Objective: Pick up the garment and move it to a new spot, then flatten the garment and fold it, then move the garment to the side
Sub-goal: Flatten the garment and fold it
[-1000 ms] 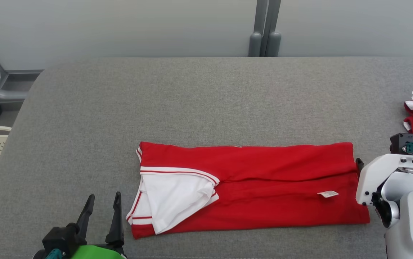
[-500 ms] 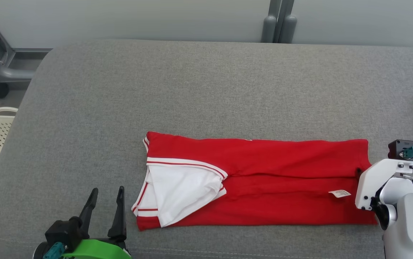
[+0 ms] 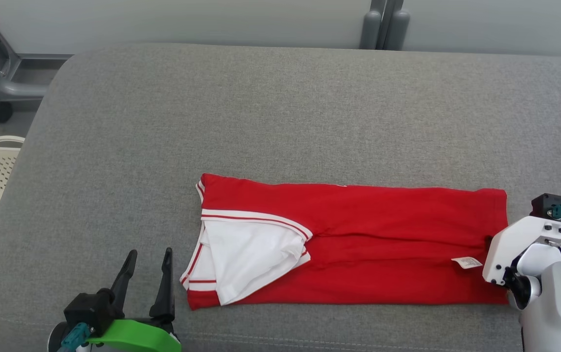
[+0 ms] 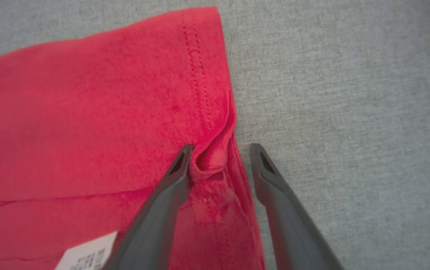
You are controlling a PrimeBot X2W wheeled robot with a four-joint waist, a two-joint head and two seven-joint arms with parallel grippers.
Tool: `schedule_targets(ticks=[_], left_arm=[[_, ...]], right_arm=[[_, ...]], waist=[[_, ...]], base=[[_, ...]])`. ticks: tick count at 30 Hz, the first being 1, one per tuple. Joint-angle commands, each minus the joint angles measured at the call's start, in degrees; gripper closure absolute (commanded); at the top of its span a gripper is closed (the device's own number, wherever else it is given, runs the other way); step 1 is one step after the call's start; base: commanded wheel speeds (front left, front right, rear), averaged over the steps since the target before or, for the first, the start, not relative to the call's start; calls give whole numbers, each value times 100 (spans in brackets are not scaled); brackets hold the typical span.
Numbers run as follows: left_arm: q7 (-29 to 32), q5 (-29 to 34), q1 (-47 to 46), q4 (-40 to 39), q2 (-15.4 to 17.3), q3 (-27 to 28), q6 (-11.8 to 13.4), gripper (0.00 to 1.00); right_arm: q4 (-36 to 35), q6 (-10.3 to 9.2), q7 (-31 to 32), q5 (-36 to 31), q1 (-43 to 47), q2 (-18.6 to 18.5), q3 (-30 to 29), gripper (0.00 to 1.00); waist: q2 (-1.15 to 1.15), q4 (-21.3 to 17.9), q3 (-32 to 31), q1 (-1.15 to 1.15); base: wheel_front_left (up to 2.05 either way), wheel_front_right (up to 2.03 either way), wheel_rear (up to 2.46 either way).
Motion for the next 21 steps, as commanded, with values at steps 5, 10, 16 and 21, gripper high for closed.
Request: schedule_targets(ticks=[5, 10, 16, 21], left_arm=[[-17, -32, -103, 28, 46, 5, -16, 0], [-17, -36, -49, 35, 44, 29, -16, 0], [-17, -15, 56, 13, 15, 69, -16, 0], [-17, -4, 103, 1, -7, 88, -16, 0]], right_arm=[[314, -19, -8, -118, -60, -21, -214, 100], [318, -21, -130, -259, -210, -49, -535, 100], [19, -15, -152, -448, -211, -34, -972, 100], [-346, -14, -94, -603, -90, -26, -1236, 100]], waist=[[0, 14, 2, 0], [0, -18, -52, 0], [0, -99, -168, 0], [0, -162, -240, 0]], base=[[0, 0, 0], [0, 0, 0], [0, 0, 0], [0, 0, 0]])
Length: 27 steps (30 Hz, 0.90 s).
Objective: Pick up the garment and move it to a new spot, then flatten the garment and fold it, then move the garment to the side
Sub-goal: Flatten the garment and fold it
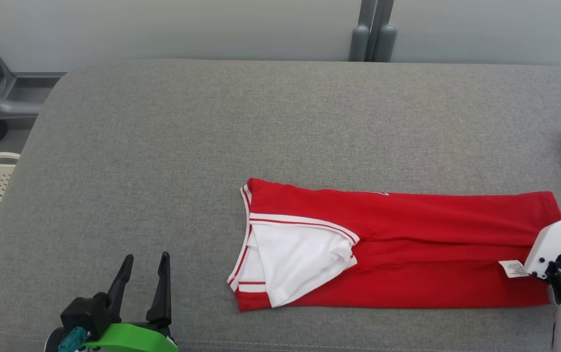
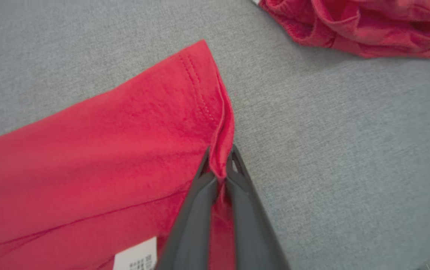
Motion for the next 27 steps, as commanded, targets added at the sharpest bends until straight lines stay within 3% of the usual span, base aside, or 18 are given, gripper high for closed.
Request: schedule_targets(ticks=[1, 13, 21, 27], left_arm=[[-17, 4, 66, -29, -7, 25, -16, 0], [-17, -28, 124, -20, -43, -6, -16, 0], [-17, -52, 100, 23, -32, -88, -16, 0], [-17, -98, 132, 79, 7, -169, -16, 0]], right_arm=[[-157, -15, 34, -74, 99, -55, -89, 100], [-1470, -13, 549, -217, 450, -44, -297, 100], [-1474, -12, 779, 346, 552, -39, 530, 100], [-1154, -12, 823, 949, 459, -38, 1647, 100]], waist=[[0, -47, -44, 0], [0, -130, -198, 0], [0, -60, -279, 0], [0, 68, -373, 0]], base=[[0, 0, 0], [0, 0, 0], [0, 0, 0], [0, 0, 0]])
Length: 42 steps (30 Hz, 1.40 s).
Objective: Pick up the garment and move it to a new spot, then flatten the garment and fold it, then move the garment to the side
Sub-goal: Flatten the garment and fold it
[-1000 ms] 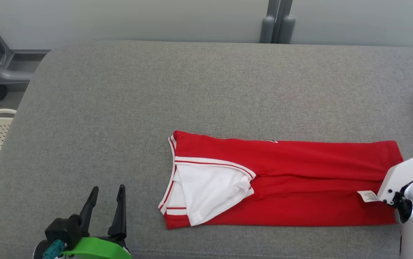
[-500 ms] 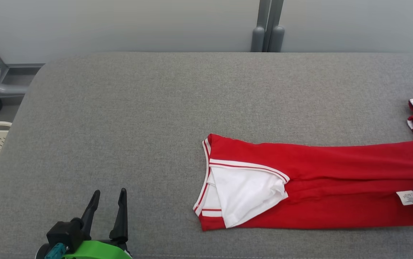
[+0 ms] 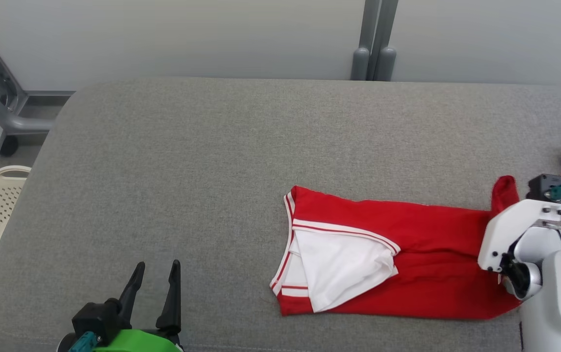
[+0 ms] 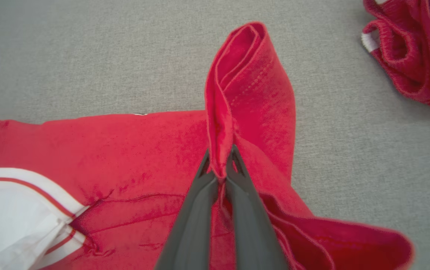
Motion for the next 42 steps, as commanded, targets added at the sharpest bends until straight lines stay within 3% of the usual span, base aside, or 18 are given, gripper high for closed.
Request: schedule_targets(ticks=[1, 4, 11, 28, 42], left_arm=[[-15, -12, 62, 22, 26, -18, -16, 0], [-16, -32, 107, 31, 36, -34, -16, 0], [-15, -28, 178, 24, 52, -31, -16, 0], [-16, -73, 88, 44, 31, -127, -15, 0], [-16, -98, 14, 83, 24, -174, -15, 0]], right_arm=[[78, -7, -10, 187, -34, -16, 288, 100], [266, -7, -44, 675, -14, -18, 1085, 100], [454, -7, -151, 1388, -52, -18, 2176, 100], [1194, -6, -438, 2337, -692, -14, 3676, 100], [1896, -6, -750, 2786, -1160, -16, 4368, 100]], waist=[[0, 80, -57, 0], [0, 203, -128, 0], [0, 352, -203, 0], [0, 675, -173, 0], [0, 955, -73, 0]], base=[[0, 0, 0], [0, 0, 0], [0, 0, 0], [0, 0, 0], [0, 0, 0]])
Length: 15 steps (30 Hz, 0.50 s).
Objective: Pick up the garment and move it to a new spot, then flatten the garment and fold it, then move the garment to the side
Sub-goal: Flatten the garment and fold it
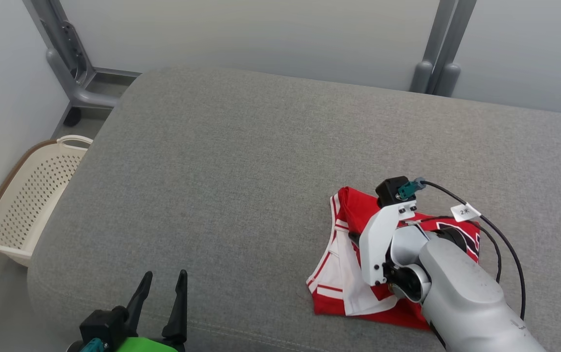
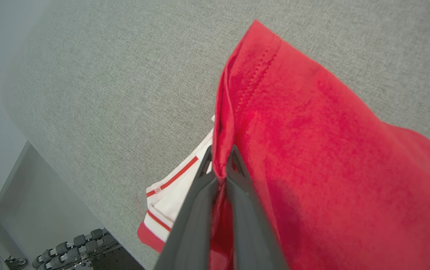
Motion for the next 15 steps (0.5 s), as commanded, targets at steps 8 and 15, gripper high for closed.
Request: schedule_targets(ticks=[8, 15], left_arm=[[-17, -29, -93, -2, -15, 34, -16, 0], [-17, -27, -79, 19, -20, 70, -15, 0]], right_arm=[[350, -5, -217, 140, -226, -15, 258, 59], [261, -5, -531, 723, -352, -21, 364, 0]], waist=[[0, 69, 44, 0], [0, 43, -5, 0]], base=[[0, 0, 0], [0, 0, 0]])
